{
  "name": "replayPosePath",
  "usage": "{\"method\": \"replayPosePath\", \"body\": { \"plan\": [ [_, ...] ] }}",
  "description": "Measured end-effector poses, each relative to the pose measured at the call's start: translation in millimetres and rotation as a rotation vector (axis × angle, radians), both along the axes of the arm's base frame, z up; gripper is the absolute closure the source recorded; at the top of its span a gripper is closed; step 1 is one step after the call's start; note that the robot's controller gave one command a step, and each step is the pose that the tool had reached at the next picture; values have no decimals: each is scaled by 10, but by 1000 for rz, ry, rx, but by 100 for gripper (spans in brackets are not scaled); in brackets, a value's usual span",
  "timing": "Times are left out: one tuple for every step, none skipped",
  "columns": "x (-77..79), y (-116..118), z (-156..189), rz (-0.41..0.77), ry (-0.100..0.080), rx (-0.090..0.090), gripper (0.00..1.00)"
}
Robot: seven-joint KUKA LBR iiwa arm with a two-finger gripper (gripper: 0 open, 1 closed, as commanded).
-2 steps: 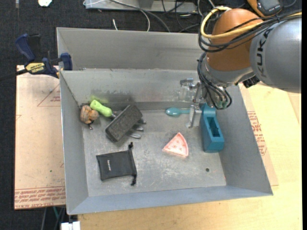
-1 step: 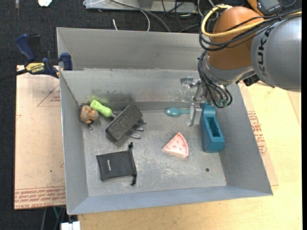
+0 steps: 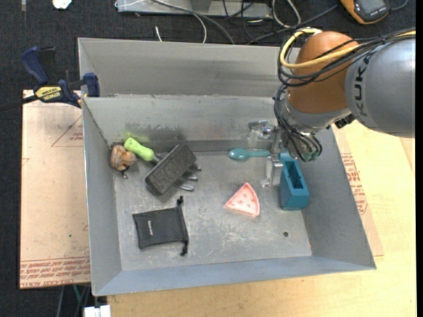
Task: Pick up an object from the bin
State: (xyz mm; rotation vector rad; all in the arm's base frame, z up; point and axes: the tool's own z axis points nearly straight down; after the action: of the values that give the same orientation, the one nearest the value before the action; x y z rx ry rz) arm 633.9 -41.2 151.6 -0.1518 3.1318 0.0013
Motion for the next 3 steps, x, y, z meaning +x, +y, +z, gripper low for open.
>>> {"method": "replayPosePath", "body": {
  "plan": [
    [-420,209,-472,144,-1,0,0],
    [-742,213,-665,242,-4,-3,0],
    [-695,182,-799,422,-11,0,100]
  ]
}}
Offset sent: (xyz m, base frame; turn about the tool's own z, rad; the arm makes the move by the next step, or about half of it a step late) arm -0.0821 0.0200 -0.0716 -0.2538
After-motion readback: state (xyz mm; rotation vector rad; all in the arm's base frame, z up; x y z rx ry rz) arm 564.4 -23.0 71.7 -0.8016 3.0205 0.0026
